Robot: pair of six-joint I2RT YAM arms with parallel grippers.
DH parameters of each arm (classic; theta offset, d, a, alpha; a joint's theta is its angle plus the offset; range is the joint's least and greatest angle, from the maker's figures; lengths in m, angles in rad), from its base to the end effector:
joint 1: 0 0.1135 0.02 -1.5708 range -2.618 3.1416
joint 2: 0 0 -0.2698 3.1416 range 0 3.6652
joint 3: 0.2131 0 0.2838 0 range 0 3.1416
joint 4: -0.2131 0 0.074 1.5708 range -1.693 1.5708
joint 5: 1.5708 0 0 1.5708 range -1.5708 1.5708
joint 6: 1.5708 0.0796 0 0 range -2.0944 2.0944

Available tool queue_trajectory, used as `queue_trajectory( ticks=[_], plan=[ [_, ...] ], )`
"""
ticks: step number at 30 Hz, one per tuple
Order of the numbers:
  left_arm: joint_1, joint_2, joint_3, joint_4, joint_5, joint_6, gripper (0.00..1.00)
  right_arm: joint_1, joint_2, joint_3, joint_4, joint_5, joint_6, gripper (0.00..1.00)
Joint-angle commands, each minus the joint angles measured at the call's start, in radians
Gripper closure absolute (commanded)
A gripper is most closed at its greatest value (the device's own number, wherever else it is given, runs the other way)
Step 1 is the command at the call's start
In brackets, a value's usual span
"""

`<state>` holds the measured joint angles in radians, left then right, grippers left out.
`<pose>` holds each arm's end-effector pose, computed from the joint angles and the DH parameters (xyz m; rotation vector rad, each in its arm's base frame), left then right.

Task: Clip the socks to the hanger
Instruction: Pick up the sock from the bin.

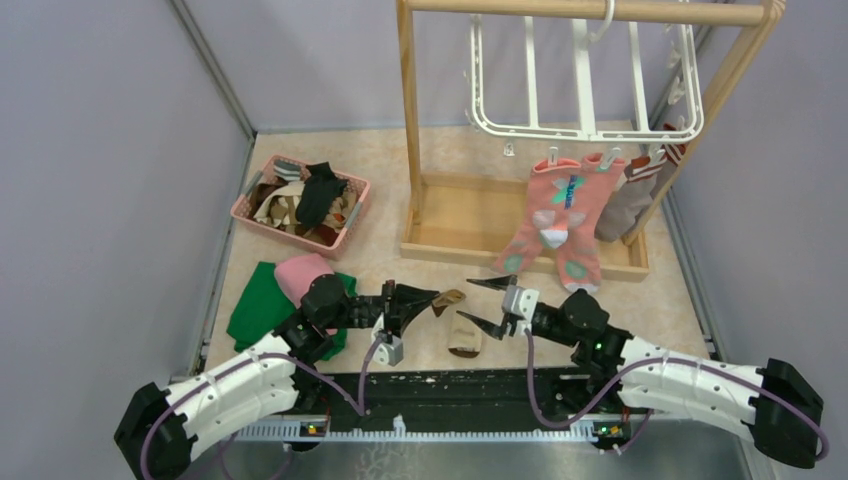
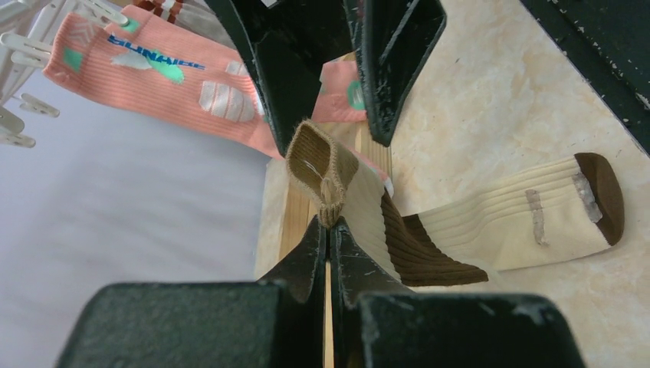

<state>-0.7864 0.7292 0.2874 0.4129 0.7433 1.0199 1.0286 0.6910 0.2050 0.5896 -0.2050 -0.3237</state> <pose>0.1228 -0.1993 0.2251 1.5328 0.4837 -0.4118 0.1082 0.2109 0.2247 -1.0731 1.0638 0.7198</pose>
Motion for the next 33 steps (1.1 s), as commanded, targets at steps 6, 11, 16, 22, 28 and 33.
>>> queue_trajectory(
  ticks=[6,11,16,22,28,33],
  plan=[
    [-0.003,-0.021,0.034,0.032,0.084,0.015,1.0,-0.014,0.028,0.05,0.055,-0.077,-0.028,0.44],
    [-0.002,-0.022,0.034,0.034,0.08,0.011,1.0,-0.016,0.013,0.043,0.047,-0.083,-0.042,0.46],
    [-0.003,-0.017,0.037,0.04,0.089,0.002,1.0,-0.016,0.043,0.048,0.077,-0.105,-0.034,0.56],
    [-0.002,-0.024,0.035,0.04,0.09,-0.012,1.0,-0.017,0.061,0.054,0.085,-0.108,-0.033,0.69],
    [-0.002,-0.022,0.035,0.04,0.072,-0.036,1.0,-0.016,0.021,0.032,0.11,-0.106,-0.038,0.95],
    [-0.002,-0.024,0.035,0.059,0.036,-0.106,1.0,-0.016,-0.034,0.012,0.108,-0.107,-0.05,1.0]
  ],
)
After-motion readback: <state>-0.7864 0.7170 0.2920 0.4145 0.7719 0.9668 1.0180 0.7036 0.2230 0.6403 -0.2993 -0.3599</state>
